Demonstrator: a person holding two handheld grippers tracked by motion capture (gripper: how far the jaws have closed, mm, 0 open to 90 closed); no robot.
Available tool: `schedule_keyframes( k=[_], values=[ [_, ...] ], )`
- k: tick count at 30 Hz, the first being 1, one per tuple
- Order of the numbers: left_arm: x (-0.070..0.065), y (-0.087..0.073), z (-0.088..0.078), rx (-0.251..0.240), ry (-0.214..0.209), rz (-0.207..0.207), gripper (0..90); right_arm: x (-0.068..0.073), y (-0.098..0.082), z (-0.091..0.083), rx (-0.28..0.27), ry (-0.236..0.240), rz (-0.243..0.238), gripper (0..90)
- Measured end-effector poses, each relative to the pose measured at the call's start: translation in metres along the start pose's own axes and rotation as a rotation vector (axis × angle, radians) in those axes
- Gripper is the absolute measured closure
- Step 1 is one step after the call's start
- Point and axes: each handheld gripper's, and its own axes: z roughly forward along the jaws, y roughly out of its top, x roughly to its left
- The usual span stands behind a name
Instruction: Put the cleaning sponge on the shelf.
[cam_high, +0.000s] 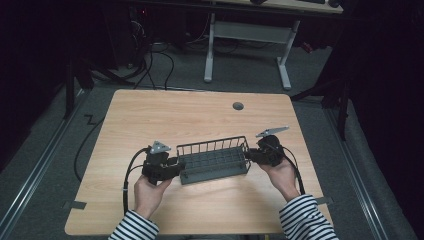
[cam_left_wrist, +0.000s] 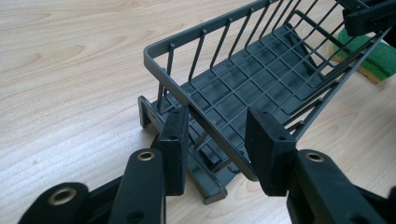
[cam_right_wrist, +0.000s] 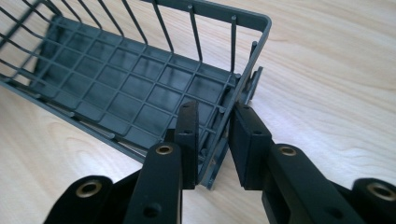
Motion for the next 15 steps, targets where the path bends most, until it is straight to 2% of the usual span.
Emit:
schedule_keyframes(
  k=[11,15],
  values=[
    [0.0018,-0.0035,0.001,-0.013,-0.006,-0.007,58.8,0.0026,-0.0014,-0.0007,0.0,-0.006,-0.003,72.4],
    [0.0025,-0.0044,0.002,-0.015,-0.005,-0.011,55.8,0.0028,-0.0011,-0.0023,-0.007,-0.013,-0.007,67.4]
  ],
)
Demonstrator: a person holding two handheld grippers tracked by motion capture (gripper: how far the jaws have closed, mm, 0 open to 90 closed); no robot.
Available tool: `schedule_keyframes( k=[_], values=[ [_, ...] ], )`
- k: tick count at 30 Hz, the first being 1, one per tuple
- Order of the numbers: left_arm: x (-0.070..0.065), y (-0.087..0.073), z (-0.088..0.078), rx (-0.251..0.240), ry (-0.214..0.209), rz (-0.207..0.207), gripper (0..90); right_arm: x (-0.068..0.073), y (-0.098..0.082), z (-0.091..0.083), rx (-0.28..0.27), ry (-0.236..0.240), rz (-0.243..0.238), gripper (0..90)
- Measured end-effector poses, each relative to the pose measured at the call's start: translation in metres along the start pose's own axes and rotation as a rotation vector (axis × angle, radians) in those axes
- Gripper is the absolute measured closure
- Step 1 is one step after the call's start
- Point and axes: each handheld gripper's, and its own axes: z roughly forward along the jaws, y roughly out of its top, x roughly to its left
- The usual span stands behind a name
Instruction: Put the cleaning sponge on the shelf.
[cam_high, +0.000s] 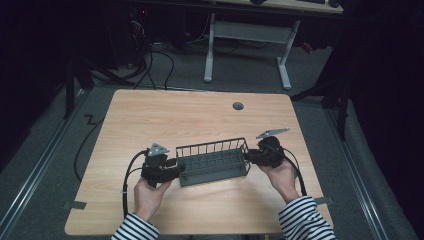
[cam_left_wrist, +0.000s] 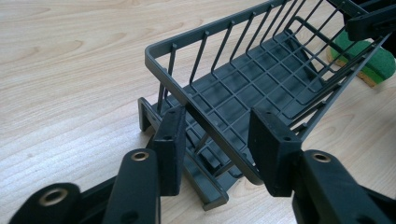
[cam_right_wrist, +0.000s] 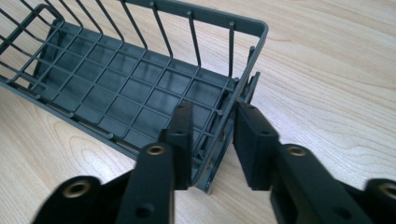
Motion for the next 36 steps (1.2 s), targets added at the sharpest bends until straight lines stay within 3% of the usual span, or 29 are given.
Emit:
schedule_keyframes(
  k=[2,5,9,15,16,19,27,30,36],
  values=[
    [0.001,-0.001,-0.001,-0.007,0.009,-0.006,47.8,0.0,0.0,-0.004,-0.018,-0.01,0.012,60.5],
    [0.005,-0.002,-0.002,-0.021,0.01,-0.022,42.6,-0.002,-0.001,-0.006,-0.032,-0.015,0.02,55.8],
    [0.008,-0.005,-0.006,-0.074,0.01,-0.01,32.2,-0.006,-0.002,-0.015,-0.086,-0.029,0.03,47.8],
    [0.021,-0.013,-0.016,-0.135,0.013,-0.021,29.0,-0.009,-0.008,-0.031,-0.162,-0.064,0.036,45.6],
    [0.024,-0.016,-0.018,-0.139,0.02,-0.025,28.5,-0.014,-0.012,-0.036,-0.18,-0.071,0.055,44.9],
    [0.035,-0.024,-0.023,-0.155,0.034,-0.051,28.5,-0.02,-0.018,-0.04,-0.18,-0.083,0.073,44.1],
    [0.06,-0.041,-0.027,-0.139,0.098,-0.083,28.4,-0.042,-0.048,-0.057,-0.229,-0.126,0.134,41.3],
    [0.07,-0.049,-0.021,-0.107,0.144,-0.081,28.2,-0.048,-0.058,-0.061,-0.25,-0.144,0.154,38.6],
    [0.081,-0.058,-0.011,-0.07,0.194,-0.089,28.0,-0.059,-0.074,-0.061,-0.256,-0.164,0.177,34.8]
  ],
)
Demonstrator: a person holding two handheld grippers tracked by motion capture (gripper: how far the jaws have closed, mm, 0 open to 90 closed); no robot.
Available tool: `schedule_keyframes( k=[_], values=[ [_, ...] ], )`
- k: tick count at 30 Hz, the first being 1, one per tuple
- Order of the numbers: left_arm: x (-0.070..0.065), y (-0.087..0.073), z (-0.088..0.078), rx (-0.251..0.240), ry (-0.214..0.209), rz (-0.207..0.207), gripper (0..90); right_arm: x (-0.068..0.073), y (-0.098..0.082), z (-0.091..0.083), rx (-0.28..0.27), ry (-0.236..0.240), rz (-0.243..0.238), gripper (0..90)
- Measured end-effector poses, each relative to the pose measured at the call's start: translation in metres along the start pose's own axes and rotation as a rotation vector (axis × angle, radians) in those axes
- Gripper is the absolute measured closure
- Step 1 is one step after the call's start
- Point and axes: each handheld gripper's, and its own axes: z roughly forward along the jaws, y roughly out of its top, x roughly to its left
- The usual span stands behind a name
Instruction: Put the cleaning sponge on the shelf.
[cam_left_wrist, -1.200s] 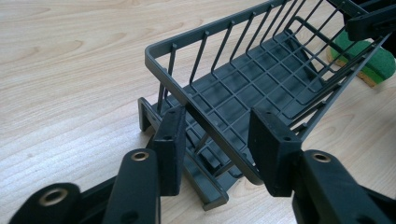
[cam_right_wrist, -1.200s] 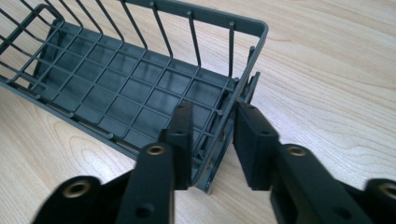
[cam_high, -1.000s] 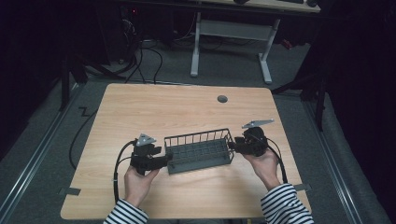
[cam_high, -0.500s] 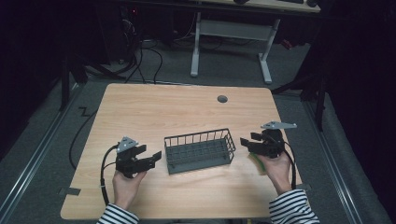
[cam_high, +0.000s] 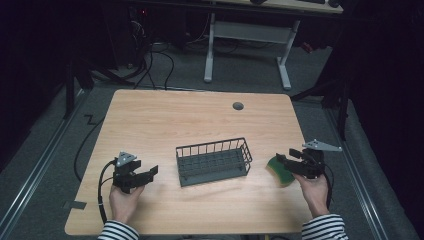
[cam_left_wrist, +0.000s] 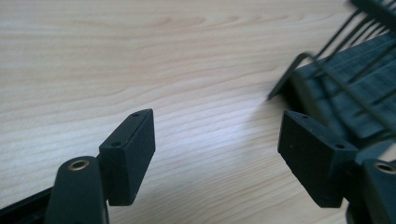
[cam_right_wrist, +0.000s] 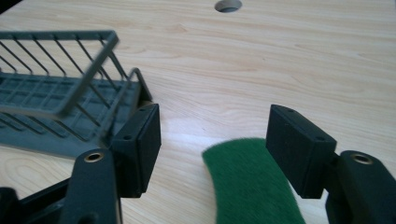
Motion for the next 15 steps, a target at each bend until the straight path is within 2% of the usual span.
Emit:
schedule_keyframes(
  k=[5,8,15],
  values=[
    [0.005,-0.005,0.009,0.038,0.07,0.037,27.5,-0.011,-0.011,0.001,0.018,-0.035,-0.018,30.3],
    [0.008,-0.007,0.013,0.054,0.104,0.061,27.2,-0.018,-0.018,0.007,0.066,-0.043,-0.01,26.4],
    [0.013,-0.014,0.018,0.07,0.127,0.066,26.9,-0.023,-0.026,0.014,0.1,-0.061,-0.015,24.2]
  ],
)
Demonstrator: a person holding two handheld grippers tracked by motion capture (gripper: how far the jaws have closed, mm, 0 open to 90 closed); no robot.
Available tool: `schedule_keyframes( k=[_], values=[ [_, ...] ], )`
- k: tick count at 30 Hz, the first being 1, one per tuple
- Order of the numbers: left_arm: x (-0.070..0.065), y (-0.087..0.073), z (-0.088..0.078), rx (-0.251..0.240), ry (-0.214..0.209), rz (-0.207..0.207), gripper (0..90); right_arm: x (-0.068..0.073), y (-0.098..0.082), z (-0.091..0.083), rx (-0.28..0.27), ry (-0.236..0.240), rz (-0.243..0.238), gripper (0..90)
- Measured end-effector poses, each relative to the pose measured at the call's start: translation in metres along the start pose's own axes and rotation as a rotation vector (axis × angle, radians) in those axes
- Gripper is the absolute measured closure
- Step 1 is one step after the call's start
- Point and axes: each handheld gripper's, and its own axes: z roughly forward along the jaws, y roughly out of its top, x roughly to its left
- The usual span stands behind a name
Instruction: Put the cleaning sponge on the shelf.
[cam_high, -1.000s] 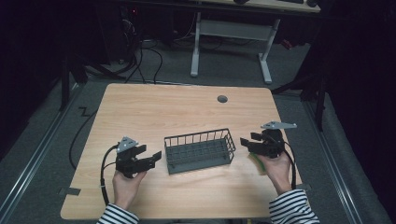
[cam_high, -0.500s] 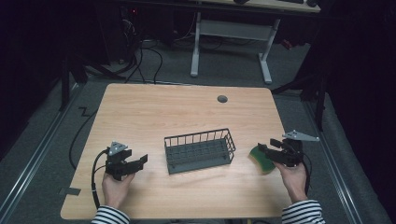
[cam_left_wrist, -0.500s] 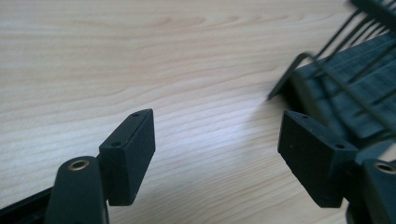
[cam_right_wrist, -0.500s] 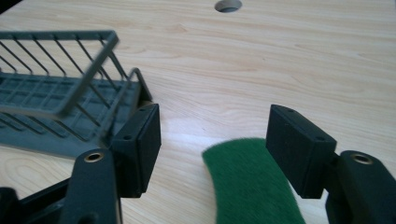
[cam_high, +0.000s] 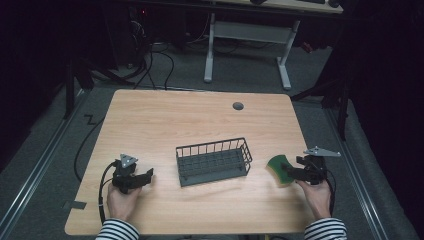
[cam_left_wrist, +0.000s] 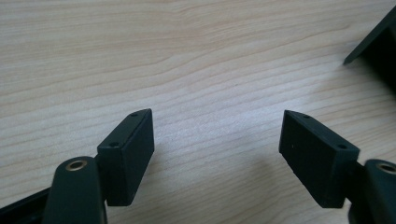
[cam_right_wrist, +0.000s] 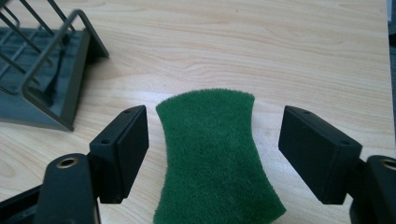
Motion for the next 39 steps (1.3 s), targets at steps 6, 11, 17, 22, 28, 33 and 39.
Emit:
schedule_keyframes(
  k=[6,11,17,22,28,33,39],
  values=[
    [-0.003,-0.004,0.001,-0.025,0.026,0.04,26.8,0.002,-0.002,0.008,0.039,-0.008,-0.033,21.9],
    [-0.003,-0.004,0.002,-0.023,0.027,0.037,26.3,0.006,-0.002,0.015,0.081,-0.014,-0.066,19.6],
    [-0.003,-0.004,0.001,-0.023,0.027,0.036,26.3,0.008,-0.002,0.028,0.126,-0.027,-0.084,18.7],
    [-0.003,-0.004,0.001,-0.023,0.025,0.036,26.0,0.007,-0.004,0.035,0.155,-0.032,-0.084,20.1],
    [-0.003,-0.004,0.001,-0.023,0.025,0.035,26.0,0.008,-0.005,0.038,0.17,-0.05,-0.102,27.9],
    [-0.002,-0.004,0.001,-0.023,0.023,0.034,26.0,0.009,-0.004,0.037,0.18,-0.053,-0.115,29.9],
    [-0.002,-0.004,0.001,-0.023,0.021,0.032,26.0,0.01,-0.005,0.036,0.181,-0.058,-0.112,30.5]
  ],
)
